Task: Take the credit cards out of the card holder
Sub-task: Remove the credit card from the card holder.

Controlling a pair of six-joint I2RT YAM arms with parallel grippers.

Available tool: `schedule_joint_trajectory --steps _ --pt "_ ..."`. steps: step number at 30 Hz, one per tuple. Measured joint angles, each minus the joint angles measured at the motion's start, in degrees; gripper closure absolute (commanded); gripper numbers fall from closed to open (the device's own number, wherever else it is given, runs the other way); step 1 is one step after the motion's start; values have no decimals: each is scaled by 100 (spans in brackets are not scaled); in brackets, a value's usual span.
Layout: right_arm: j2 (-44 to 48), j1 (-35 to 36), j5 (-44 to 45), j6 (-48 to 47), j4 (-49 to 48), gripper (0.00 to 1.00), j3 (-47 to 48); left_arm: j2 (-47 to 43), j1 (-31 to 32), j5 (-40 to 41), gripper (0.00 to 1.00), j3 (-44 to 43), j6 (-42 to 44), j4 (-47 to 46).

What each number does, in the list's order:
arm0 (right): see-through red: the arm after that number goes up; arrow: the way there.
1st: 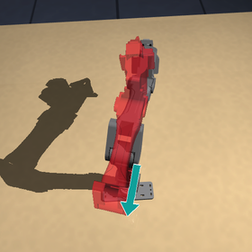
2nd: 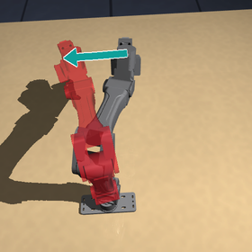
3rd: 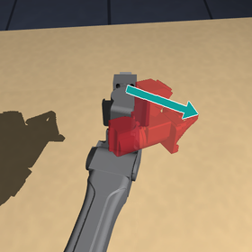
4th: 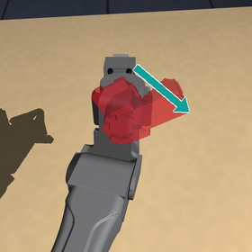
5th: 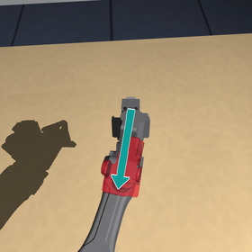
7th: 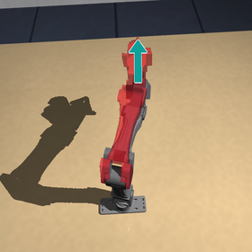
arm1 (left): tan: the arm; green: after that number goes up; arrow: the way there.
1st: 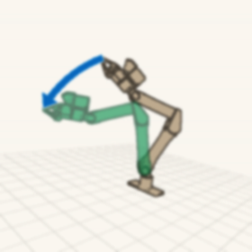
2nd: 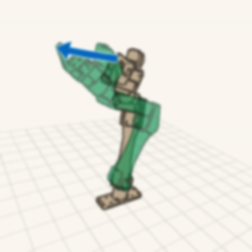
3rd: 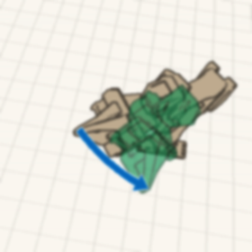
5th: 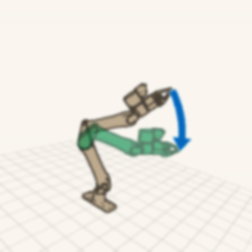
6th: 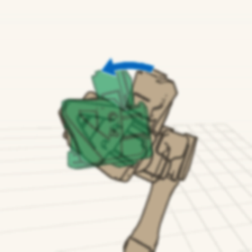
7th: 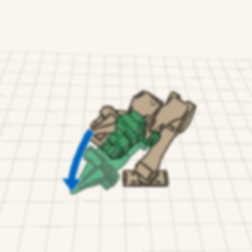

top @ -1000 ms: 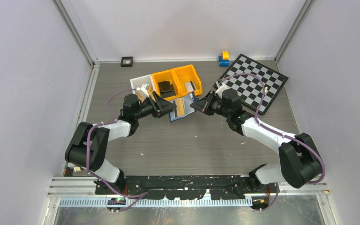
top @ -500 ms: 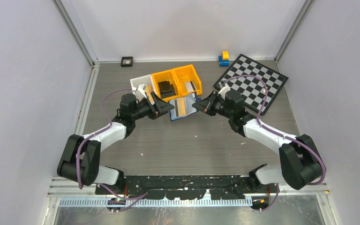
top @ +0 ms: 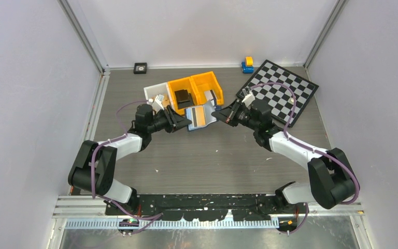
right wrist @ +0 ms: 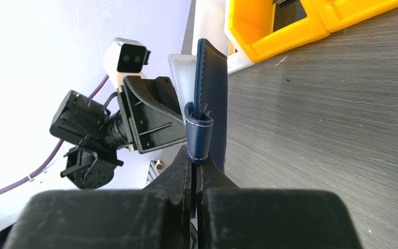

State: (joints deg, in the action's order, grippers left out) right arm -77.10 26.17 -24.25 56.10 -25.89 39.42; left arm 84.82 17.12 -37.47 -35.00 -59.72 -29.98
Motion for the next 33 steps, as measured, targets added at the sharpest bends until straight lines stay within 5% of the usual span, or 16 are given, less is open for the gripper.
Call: schedule_joint_trajectory --steps 4,6,10,15,22,28,33 --pt "-79 -59 55 -2 -2 93 0 -35 -20 -33 100 11 -50 -219" --pt "-153 -59 79 -4 26 90 0 -50 -22 -125 100 11 -74 -380" --pt "-240 -59 103 4 94 62 0 -52 -22 -203 100 15 -151 -573" --pt "-175 -46 216 -103 302 38 0 -52 -22 -199 100 24 -168 -660" --pt "664 -39 627 -496 684 37 -85 -52 -20 -90 100 24 -85 -407" --pt "1486 26 813 -938 796 59 -85 -52 -9 52 100 24 44 -85" --pt "1187 221 358 -1027 518 66 -33 -9 46 37 100 17 66 -50"
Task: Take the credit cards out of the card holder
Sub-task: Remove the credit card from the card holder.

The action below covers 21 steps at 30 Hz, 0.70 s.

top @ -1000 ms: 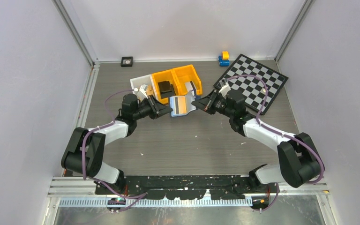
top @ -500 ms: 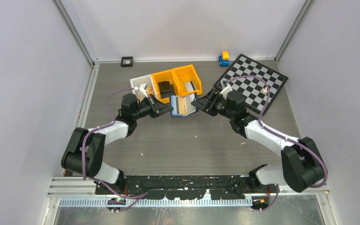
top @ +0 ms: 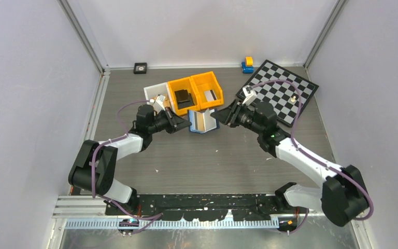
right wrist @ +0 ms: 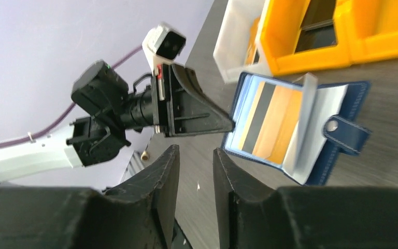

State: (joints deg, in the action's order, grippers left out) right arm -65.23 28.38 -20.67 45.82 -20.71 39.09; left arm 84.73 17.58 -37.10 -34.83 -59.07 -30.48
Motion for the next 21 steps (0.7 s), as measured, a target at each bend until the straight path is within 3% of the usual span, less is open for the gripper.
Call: schedule_joint_trajectory --steps 8,15,19,21 --pt "-1250 103 -621 140 -46 62 299 66 15 -105 100 2 -85 -273" --pt "-1672 101 -669 181 304 59 612 55 15 -162 100 4 -203 -393" --pt "-1722 55 -645 208 422 55 658 50 15 -208 100 22 -367 -710" --pt "-1768 7 -645 243 474 46 664 50 13 -225 100 39 -461 -892"
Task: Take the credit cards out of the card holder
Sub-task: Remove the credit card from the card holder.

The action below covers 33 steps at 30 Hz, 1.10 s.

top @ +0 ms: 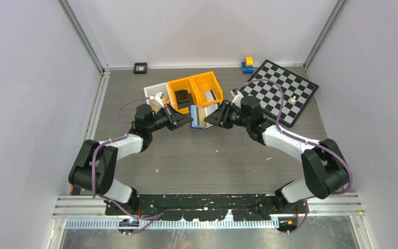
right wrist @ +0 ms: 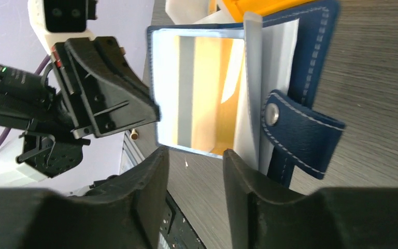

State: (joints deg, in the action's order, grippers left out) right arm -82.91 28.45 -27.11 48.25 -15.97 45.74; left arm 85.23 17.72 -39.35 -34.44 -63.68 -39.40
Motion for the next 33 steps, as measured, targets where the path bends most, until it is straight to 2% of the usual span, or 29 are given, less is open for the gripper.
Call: schedule_joint_trajectory --steps 2,4,11,31,33 --pt "-26 -66 15 46 61 32 0 -2 0 -26 100 17 -57 -118" --pt "-26 -140 74 76 144 23 0 -2 -2 -35 100 37 -98 -216" --pt "164 -205 586 -70 573 13 0 -98 -109 -31 100 323 -345 -643" --pt "186 -205 938 -208 988 12 2 -175 -199 -83 100 387 -669 -1272" --pt "186 -205 975 -219 1016 16 2 -175 -199 -85 100 387 -671 -1281"
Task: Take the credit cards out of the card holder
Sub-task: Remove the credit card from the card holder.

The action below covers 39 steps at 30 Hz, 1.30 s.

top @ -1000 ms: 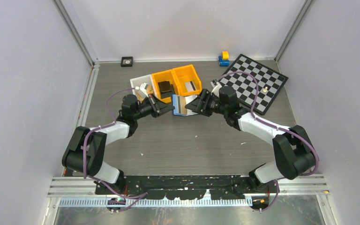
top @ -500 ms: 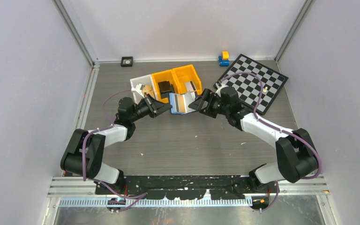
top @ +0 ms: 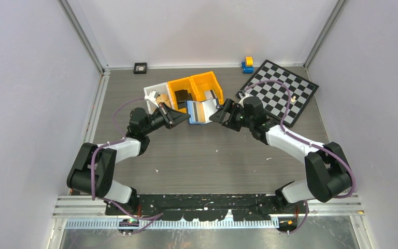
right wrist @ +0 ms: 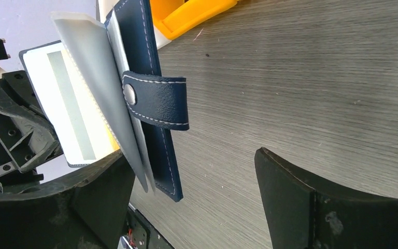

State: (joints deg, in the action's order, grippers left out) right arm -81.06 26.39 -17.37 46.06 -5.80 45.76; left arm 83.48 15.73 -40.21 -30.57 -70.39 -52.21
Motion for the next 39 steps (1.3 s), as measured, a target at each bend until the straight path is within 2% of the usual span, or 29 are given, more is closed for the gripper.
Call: schedule_joint_trajectory --steps 5,9,14,22,23,26,28,33,35,39 --pt "-76 0 -120 70 -186 43 0 -2 0 -33 100 0 -17 -46" --pt "-173 0 -444 260 -737 72 -87 9 0 -111 100 -2 -81 -140" --pt "-157 0 -636 393 -1191 97 -221 153 0 -155 100 0 -127 -192" --pt "-127 -24 -706 411 -1325 100 -271 258 0 -155 100 -2 -140 -195" --pt "-127 -26 -717 411 -1342 99 -275 260 0 -155 96 -4 -140 -195" --pt "-114 -26 -721 413 -1386 100 -310 267 0 -160 70 -4 -125 -177" --pt "-94 -26 -723 417 -1401 99 -343 267 0 -175 59 -17 -103 -103" --pt "20 -26 -726 415 -1425 100 -396 332 2 -190 45 -188 85 356" --pt "63 -26 -728 407 -1429 99 -398 363 7 -188 44 -221 162 483" --pt "85 -26 -752 404 -1438 100 -398 363 20 -184 51 -232 286 743"
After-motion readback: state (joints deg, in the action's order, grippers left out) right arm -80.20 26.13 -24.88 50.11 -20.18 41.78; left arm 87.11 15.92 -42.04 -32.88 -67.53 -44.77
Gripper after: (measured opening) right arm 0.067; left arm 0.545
